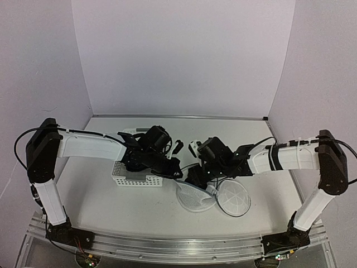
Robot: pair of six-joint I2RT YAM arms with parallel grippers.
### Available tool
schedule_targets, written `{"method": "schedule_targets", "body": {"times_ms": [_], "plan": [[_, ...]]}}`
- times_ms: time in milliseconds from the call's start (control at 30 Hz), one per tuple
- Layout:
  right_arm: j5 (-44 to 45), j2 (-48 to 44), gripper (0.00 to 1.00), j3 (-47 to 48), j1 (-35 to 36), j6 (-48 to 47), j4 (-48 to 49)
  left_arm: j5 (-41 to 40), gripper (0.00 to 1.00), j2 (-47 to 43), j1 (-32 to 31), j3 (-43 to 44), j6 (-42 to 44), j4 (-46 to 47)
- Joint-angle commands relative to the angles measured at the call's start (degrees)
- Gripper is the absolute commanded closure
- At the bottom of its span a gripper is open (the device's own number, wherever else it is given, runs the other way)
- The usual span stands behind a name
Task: Unzip the laundry bag and remove the bra
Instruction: Pick up the bra from the laundry bag.
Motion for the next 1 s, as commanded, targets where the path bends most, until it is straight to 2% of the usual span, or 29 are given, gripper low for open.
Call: {"method": "schedule_targets", "body": {"times_ms": [0, 300, 467, 567, 633, 733, 967], "plan": [[3.02, 1.97, 0.29, 3.10, -0.20, -1.52, 3.59, 0.57, 0.94, -1.15, -0.12, 0.01, -0.43, 1.97], [2.89, 6.95, 0.22, 2.42, -0.22, -1.15, 5.65, 0.55, 0.94, -1.35, -0.15, -0.46, -0.41, 1.98], [1.41, 8.92, 0.22, 1.30, -0.19, -0.28, 7.59, 0.39, 0.94, -1.35, -0.13, -0.60, -0.54, 1.99], [0.91, 9.94, 0.26, 0.59, -0.22, 0.00, 8.73, 0.30, 0.94, -1.35, -0.12, -0.81, -0.54, 1.99], [0.49, 10.67, 0.33, 0.15, -0.18, 0.23, 9.36, 0.30, 0.94, -1.37, -0.17, -0.95, -0.58, 2.00], [-0.07, 11.29, 0.48, -0.46, -0.22, 0.58, 10.10, 0.29, 0.94, -1.34, -0.12, -1.08, -0.71, 1.97], [1.06, 8.40, 0.98, -2.15, -0.19, 0.91, 11.11, 0.41, 0.94, -1.02, -0.12, -0.84, -0.70, 1.95]]}}
